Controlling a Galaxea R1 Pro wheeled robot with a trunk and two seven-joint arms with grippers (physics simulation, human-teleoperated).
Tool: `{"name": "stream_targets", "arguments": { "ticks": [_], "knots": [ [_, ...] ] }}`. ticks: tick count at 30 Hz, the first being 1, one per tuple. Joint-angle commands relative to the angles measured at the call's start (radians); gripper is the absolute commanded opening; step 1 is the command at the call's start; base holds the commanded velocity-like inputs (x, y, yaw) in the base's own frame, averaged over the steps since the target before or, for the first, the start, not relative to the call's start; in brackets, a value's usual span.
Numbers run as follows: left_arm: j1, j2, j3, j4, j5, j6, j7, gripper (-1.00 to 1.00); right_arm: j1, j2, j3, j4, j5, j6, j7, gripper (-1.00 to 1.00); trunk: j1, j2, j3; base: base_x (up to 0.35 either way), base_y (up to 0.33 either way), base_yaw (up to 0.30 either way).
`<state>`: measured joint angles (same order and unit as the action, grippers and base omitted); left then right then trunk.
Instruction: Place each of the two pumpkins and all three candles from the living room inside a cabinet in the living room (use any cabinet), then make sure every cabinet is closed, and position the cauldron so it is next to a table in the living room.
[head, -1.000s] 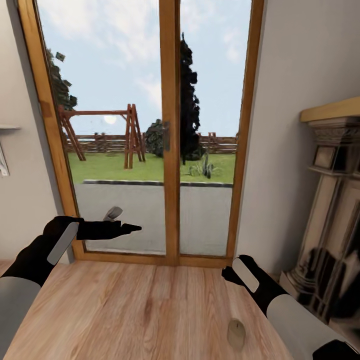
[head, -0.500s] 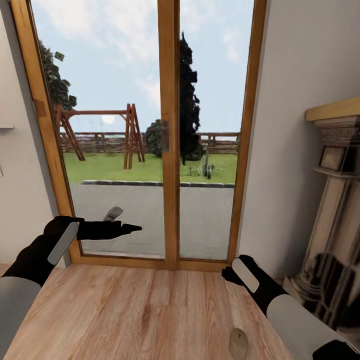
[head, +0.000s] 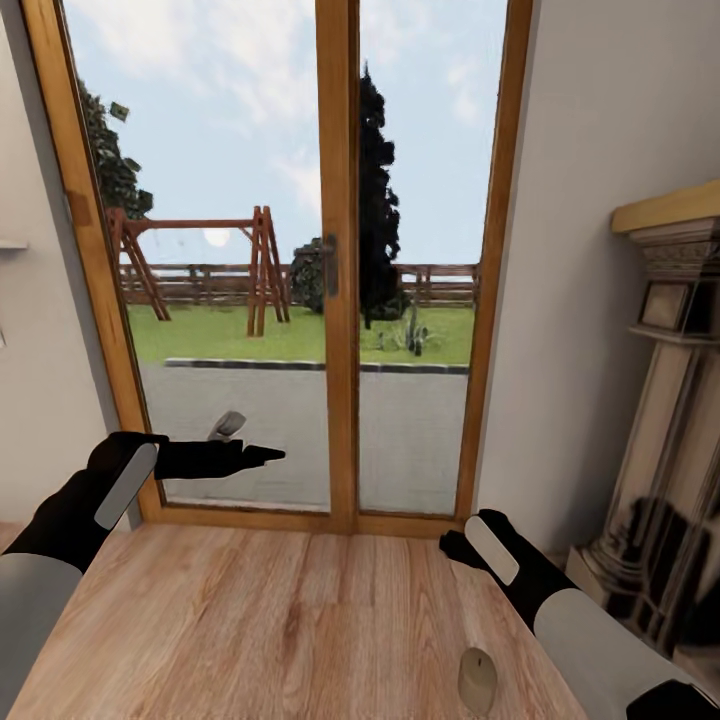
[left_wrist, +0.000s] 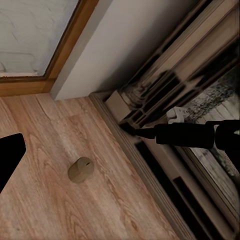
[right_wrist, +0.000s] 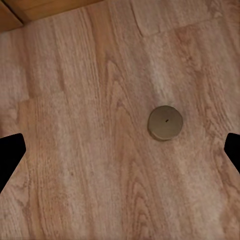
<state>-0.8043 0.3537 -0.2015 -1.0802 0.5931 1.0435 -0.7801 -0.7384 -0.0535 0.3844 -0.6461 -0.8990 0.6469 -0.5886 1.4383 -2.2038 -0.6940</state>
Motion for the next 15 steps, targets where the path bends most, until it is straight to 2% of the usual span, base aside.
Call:
{"name": "stream_targets", "arguments": {
  "ticks": [1, 5, 15],
  "knots": [
    [-0.001, 0.001, -0.002, 0.001, 0.0, 0.004, -0.012, 1.0, -0.001, -0.002, 0.007, -0.002, -0.01, 0.001, -0.007, 1.0, 0.004, -0.008, -0.004, 0.0, 0.0, 0.0],
    [-0.001, 0.001, -0.002, 0.007, -0.001, 0.004, -0.048, 1.0, -0.001, -0.002, 0.007, -0.002, -0.012, 0.002, 0.001, 1.0, 0.019, -0.036, -0.017, 0.0, 0.0, 0.0],
    [-0.001, 0.001, -0.002, 0.011, -0.001, 0.004, -0.059, 1.0, -0.001, -0.002, 0.007, -0.005, -0.014, 0.0, 0.004, 1.0, 0.057, -0.106, -0.048, 0.0, 0.0, 0.0]
  ]
}}
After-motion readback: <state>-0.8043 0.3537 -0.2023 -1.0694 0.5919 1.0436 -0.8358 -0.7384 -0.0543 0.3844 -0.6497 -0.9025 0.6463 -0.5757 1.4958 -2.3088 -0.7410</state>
